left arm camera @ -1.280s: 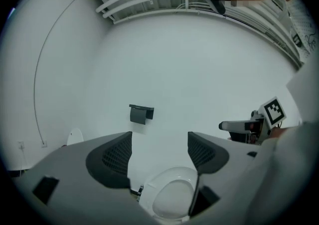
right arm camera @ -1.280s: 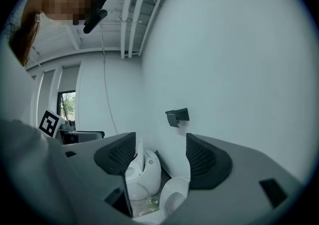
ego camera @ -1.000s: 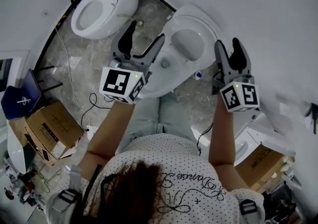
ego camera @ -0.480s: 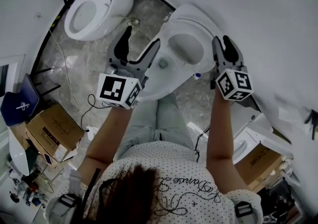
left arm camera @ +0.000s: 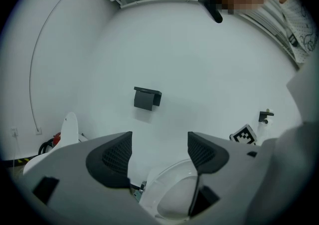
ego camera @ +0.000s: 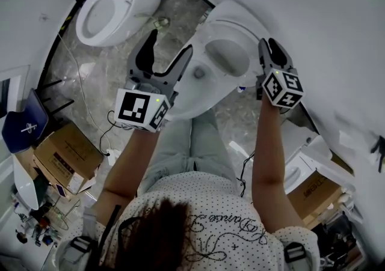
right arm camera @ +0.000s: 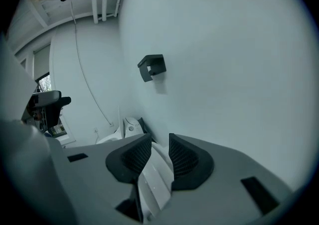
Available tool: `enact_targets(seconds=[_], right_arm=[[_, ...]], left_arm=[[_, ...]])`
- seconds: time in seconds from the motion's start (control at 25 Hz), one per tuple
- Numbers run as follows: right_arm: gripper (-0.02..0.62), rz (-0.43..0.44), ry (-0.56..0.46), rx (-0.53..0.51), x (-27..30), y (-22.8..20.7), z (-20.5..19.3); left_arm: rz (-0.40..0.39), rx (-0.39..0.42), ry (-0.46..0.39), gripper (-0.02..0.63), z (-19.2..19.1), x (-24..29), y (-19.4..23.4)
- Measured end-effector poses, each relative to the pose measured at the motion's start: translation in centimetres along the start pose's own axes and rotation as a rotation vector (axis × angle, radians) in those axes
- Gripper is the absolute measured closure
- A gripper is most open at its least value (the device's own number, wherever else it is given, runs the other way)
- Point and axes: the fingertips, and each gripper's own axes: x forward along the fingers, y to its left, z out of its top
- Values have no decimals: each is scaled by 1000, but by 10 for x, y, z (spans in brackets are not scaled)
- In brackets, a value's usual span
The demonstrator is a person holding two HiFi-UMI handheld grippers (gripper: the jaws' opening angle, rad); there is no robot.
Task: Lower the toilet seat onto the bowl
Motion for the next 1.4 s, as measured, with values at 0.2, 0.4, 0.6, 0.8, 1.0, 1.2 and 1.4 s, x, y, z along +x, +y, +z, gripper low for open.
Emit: enact_targets(seconds=[0.2, 0.4, 0.6, 0.8, 1.0, 1.2, 1.4], right_arm=[[477, 1, 27, -1, 11, -4, -5], [483, 5, 82, -7, 21, -3, -16], [494, 5, 129, -15, 23, -5, -23], [494, 12, 136, -26, 21, -4, -23], [494, 13, 145, -64, 19, 0, -24], [492, 44, 181, -46, 21, -1, -26], [495, 57, 212, -91, 22, 8, -27]], left_arm=[[10, -1, 12, 273, -3, 1, 4], [15, -4, 17, 273, -8, 0, 7], [23, -6, 24, 273, -10, -2, 7], [30, -8, 24, 273, -11, -4, 5], [37, -6, 23, 273, -11, -8, 2], [42, -7, 18, 273, -10, -11, -1], [43, -12, 14, 273, -10, -17, -3]])
